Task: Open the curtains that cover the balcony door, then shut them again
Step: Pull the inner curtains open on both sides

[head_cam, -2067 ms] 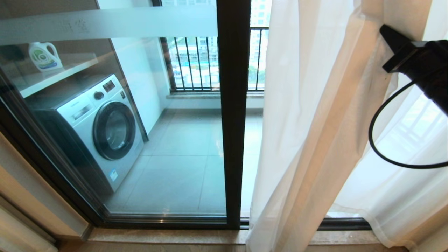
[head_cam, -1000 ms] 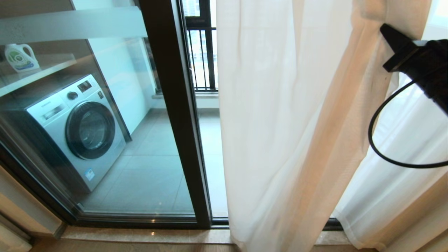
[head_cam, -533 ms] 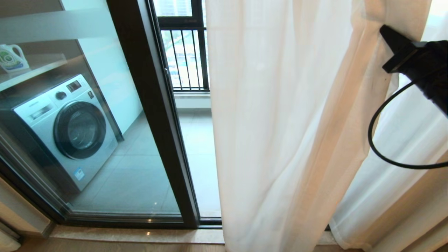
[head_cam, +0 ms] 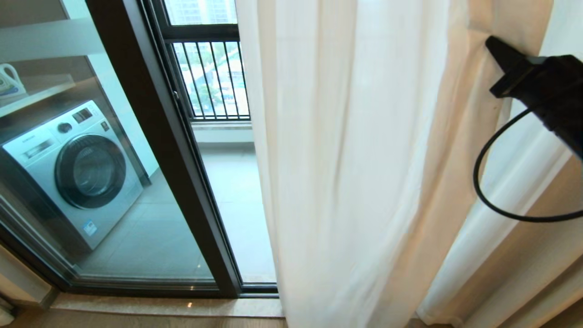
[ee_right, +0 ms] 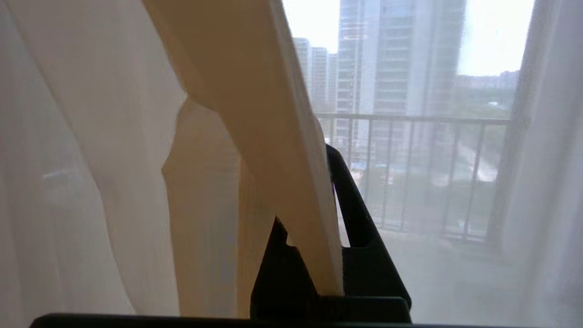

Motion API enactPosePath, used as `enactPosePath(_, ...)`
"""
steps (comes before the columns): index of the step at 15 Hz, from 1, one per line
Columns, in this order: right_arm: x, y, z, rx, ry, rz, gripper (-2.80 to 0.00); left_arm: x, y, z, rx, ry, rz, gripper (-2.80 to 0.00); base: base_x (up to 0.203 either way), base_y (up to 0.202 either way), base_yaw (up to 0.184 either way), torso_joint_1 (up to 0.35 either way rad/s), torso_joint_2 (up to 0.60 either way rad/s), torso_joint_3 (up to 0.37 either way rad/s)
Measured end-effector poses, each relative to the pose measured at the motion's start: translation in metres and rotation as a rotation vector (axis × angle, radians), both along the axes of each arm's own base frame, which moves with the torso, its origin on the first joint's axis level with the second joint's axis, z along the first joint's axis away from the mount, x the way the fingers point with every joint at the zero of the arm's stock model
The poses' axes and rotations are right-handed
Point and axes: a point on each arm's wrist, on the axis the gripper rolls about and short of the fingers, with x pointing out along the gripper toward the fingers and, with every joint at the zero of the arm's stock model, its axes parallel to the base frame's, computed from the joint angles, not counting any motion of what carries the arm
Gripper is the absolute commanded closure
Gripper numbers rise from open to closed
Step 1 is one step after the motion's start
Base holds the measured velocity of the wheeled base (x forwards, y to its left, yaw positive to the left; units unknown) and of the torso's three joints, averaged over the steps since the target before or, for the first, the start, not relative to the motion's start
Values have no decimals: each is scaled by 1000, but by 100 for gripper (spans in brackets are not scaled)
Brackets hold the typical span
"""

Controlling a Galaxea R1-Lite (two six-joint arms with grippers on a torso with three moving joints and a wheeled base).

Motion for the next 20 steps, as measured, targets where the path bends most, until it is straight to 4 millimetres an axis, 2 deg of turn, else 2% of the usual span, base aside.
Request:
enactPosePath(12, 0, -1, 0, 1, -2, -4, 0, 0, 0, 0, 0, 1, -1, 0, 0, -191, 0, 1, 2, 3)
enactPosePath(20, -2, -1, 1, 8, -14, -1, 0, 0, 0, 0, 1, 0, -1, 0, 0, -25, 1, 0, 0, 1)
